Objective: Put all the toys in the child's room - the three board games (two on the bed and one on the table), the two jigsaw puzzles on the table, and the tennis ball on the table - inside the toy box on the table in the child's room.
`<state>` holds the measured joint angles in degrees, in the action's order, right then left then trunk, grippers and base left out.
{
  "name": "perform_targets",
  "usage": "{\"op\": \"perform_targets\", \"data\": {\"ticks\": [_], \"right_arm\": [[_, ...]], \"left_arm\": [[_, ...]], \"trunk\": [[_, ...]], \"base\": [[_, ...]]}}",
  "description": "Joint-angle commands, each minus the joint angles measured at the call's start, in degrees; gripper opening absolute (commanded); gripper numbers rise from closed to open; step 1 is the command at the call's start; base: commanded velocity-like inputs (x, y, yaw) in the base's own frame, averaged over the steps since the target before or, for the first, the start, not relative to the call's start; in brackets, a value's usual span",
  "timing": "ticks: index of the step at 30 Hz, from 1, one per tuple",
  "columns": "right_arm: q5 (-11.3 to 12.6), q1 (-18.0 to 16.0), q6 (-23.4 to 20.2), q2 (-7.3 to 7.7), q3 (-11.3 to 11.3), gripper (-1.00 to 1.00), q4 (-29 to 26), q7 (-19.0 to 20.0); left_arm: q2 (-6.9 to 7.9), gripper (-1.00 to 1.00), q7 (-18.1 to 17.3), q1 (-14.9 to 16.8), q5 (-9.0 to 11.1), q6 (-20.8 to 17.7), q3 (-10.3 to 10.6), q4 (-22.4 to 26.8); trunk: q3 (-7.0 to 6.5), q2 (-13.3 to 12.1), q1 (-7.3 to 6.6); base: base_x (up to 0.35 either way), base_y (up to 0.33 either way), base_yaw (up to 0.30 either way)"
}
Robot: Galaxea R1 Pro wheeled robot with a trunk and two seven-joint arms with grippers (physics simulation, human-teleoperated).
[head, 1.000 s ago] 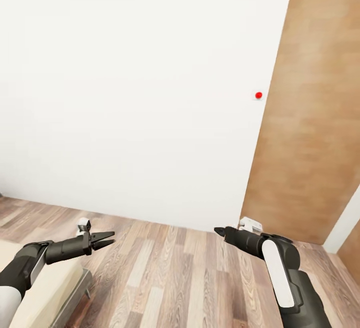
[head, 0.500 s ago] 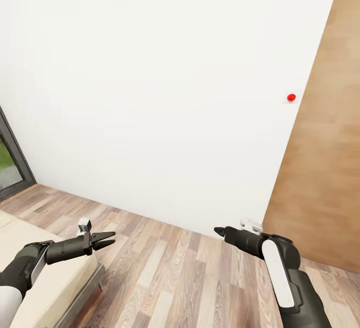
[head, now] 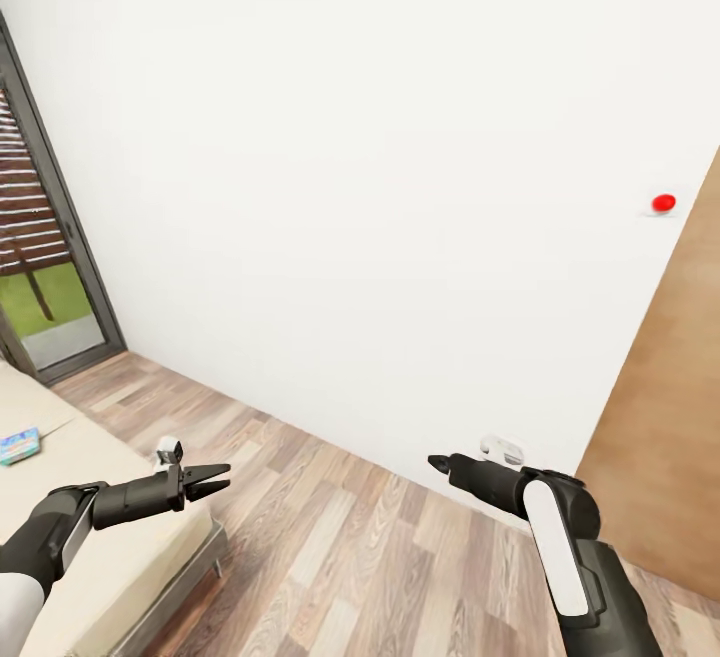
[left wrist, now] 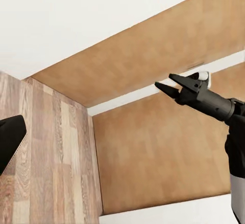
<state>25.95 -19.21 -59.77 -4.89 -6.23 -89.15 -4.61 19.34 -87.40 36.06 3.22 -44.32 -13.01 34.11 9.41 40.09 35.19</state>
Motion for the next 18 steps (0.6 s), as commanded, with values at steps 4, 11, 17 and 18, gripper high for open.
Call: {"op": "perform_targets", "data": {"ticks": [4, 11, 17, 18], "right_arm": [[0.6, 0.0, -0.2, -0.04, -0.1, 1.00, -0.1, -0.5], [0.4, 0.0, -0.2, 0.14, 3.6, 1.00, 0.0, -0.6], [0.5, 0.0, -0.2, 0.16, 4.5, 1.00, 0.0, -0.6], [0.5, 0.0, -0.2, 0.15, 4.6, 1.00, 0.0, -0.6]], "left_arm": [[-0.01, 1.00, -0.3, 0.1, -0.1, -0.6, 0.0, 0.0], [-0.01, 1.00, -0.3, 0.1, -0.1, -0.6, -0.1, 0.0], [-0.01, 1.00, -0.3, 0.1, -0.1, -0.6, -0.1, 0.0], [-0.01, 1.00, -0.3, 0.1, -0.1, -0.6, -0.1, 0.0]], "trunk": [[0.09, 0.1, 0.04], [0.09, 0.1, 0.04], [0.09, 0.1, 0.04], [0.09, 0.1, 0.04]], "base": [[0.218, -0.226, 0.289], [0.220, -0.221, 0.290], [0.200, -0.180, 0.290], [0.193, -0.171, 0.290]]}}
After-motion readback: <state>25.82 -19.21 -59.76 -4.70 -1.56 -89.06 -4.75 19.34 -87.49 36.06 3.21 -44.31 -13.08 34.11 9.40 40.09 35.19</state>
